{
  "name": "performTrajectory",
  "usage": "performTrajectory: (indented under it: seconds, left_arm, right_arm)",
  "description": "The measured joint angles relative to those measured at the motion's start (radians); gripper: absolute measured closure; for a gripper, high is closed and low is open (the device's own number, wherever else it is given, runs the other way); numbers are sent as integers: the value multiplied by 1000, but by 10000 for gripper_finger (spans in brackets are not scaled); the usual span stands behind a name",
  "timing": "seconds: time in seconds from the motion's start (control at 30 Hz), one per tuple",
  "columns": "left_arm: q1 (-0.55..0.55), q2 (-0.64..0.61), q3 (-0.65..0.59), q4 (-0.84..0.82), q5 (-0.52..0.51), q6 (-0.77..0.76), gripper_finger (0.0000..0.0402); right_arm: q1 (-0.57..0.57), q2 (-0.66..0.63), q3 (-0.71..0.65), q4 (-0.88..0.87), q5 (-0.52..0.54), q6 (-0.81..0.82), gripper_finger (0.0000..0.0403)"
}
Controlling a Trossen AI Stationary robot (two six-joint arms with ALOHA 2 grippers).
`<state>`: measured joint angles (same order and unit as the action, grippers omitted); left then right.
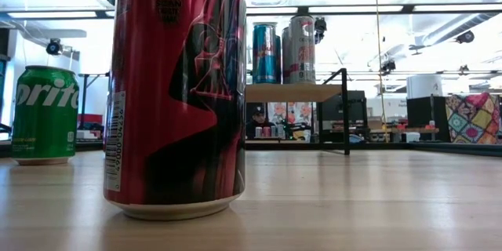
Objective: Place canned beverage on shelf
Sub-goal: Put the right green soda can on the shelf aligned with the other green soda can, then put the green soda can on the shelf aligned with the other green soda can
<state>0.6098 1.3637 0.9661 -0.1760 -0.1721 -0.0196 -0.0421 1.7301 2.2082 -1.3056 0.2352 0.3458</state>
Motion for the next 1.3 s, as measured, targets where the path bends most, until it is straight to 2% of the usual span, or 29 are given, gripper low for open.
performTrajectory:
  seconds: [0.2, 0.3, 0.47, 0.57, 0.67, 0.8, 0.87, 0.97, 1.07, 1.3]
  left_arm:
    - [-1, -1, 0, 26, 25, -58, 99]
    - [-2, -32, 0, -28, 27, -77, 99]
    - [-14, -159, -18, -167, 24, -107, 100]
    - [-57, -269, -41, -262, 23, -163, 100]
    - [-162, -375, -64, -369, -3, -237, 100]
    - [-402, -478, -74, -495, -162, -383, 100]
    - [-529, -503, -74, -563, -211, -447, 100]
    - [-684, -522, -79, -650, -153, -524, 100]
    - [-810, -546, -98, -705, -156, -674, 100]
    - [-1000, -606, -113, -877, -189, -971, 100]
  right_arm:
    - [7, -20, 0, -1, 1, 0, 76]
    - [7, -28, 0, -3, 2, 0, 76]
    - [8, -54, -1, -23, 2, 0, 76]
    - [7, -73, -12, -30, 5, -2, 76]
    - [7, -88, -33, -24, 20, -6, 76]
    - [7, -117, -115, 8, 21, -22, 76]
    - [7, -137, -175, 45, 19, -27, 76]
    - [7, -169, -267, 114, -4, -30, 76]
    - [14, -216, -357, 221, -7, -19, 76]
    - [25, -352, -538, 351, -7, 64, 76]
